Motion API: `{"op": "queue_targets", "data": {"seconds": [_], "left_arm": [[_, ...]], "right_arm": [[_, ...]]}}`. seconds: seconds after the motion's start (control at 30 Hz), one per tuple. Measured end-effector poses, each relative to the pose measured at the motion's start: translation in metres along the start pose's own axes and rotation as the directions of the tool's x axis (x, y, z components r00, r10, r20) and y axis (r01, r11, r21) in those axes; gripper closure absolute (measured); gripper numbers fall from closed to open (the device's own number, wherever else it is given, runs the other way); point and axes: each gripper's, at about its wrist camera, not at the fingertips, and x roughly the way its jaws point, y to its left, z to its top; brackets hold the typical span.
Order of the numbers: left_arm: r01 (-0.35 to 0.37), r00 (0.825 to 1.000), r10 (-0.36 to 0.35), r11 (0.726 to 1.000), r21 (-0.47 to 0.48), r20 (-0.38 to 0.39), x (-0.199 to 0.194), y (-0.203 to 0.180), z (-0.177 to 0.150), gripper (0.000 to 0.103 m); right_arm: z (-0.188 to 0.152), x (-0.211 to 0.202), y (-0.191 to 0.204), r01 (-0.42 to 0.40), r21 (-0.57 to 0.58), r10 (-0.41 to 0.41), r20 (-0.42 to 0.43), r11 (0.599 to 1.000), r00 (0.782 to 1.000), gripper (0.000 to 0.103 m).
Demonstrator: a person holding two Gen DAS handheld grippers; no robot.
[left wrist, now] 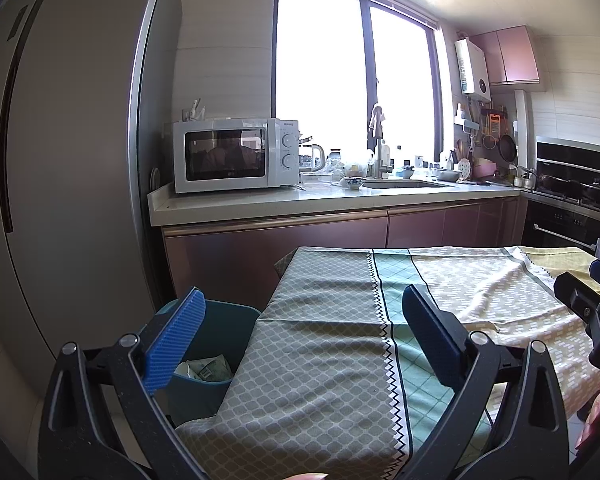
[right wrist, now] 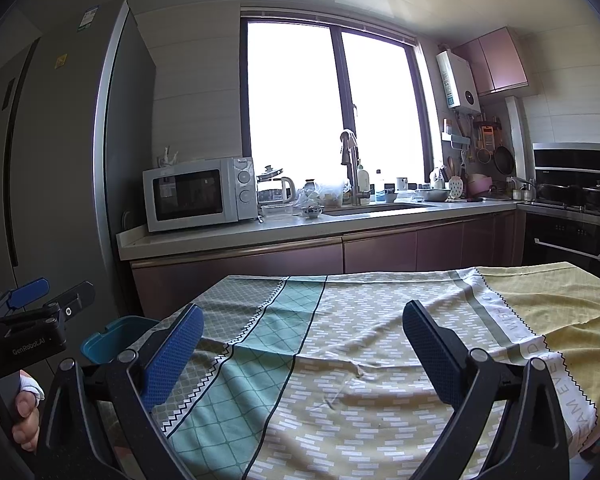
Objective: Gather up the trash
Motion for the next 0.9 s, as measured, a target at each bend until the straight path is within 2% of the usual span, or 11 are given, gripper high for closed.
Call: {"op": "queue_targets", "data": {"seconds": [0.9], "left_arm": [[-0.002, 1.0, 0.002, 1.0, 0.001, 0.001, -0.0015, -0.0028, -0.002, 0.006]], "right_arm": [[0.0001, -0.0006, 0.0002, 0.003, 0.003, -0.003, 0.002, 1.0, 1.0, 0.007]]}}
